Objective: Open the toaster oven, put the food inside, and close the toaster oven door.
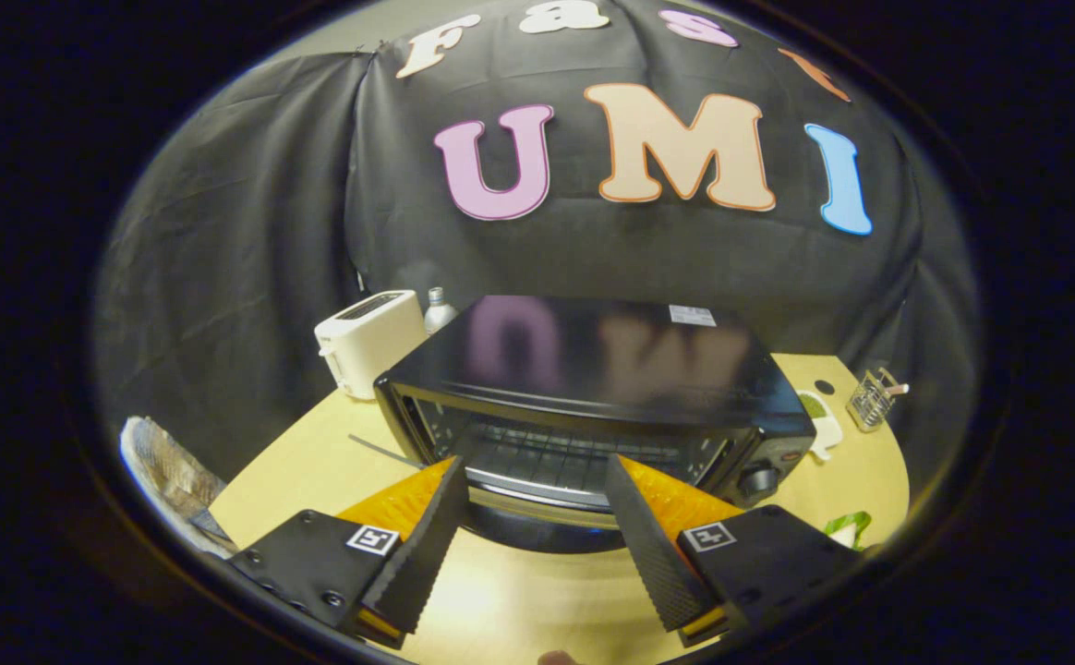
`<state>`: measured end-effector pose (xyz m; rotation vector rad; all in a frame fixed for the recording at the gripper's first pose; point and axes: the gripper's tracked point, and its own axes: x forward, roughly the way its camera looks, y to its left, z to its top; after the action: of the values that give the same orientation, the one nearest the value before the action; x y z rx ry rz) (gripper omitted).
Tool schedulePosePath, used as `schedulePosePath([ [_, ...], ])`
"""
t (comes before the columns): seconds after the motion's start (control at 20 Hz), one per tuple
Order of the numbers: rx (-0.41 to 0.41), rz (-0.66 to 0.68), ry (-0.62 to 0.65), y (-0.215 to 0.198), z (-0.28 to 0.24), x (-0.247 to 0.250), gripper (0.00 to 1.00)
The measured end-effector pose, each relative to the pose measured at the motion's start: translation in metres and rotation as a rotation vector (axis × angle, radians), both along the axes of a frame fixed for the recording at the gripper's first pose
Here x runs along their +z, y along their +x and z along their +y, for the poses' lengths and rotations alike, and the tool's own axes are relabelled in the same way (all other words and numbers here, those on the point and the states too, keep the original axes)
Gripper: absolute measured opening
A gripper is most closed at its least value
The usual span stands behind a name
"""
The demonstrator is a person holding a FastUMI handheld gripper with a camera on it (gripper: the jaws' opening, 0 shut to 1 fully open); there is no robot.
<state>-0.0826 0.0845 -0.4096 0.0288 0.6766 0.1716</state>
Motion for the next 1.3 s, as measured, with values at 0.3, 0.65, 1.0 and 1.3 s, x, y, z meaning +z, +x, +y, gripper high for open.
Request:
schedulePosePath([
  [0.3, 0.071, 0.102, -0.003, -0.045, 0.006, -0.023, 0.96],
  [0.65, 0.124, 0.24, -0.028, -0.091, 0.015, -0.065, 0.99],
  [1.0, 0.183, 0.311, -0.093, -0.114, 0.017, -0.101, 1.0],
  [1.3, 0.173, 0.33, -0.089, -0.116, 0.015, -0.12, 1.0],
])
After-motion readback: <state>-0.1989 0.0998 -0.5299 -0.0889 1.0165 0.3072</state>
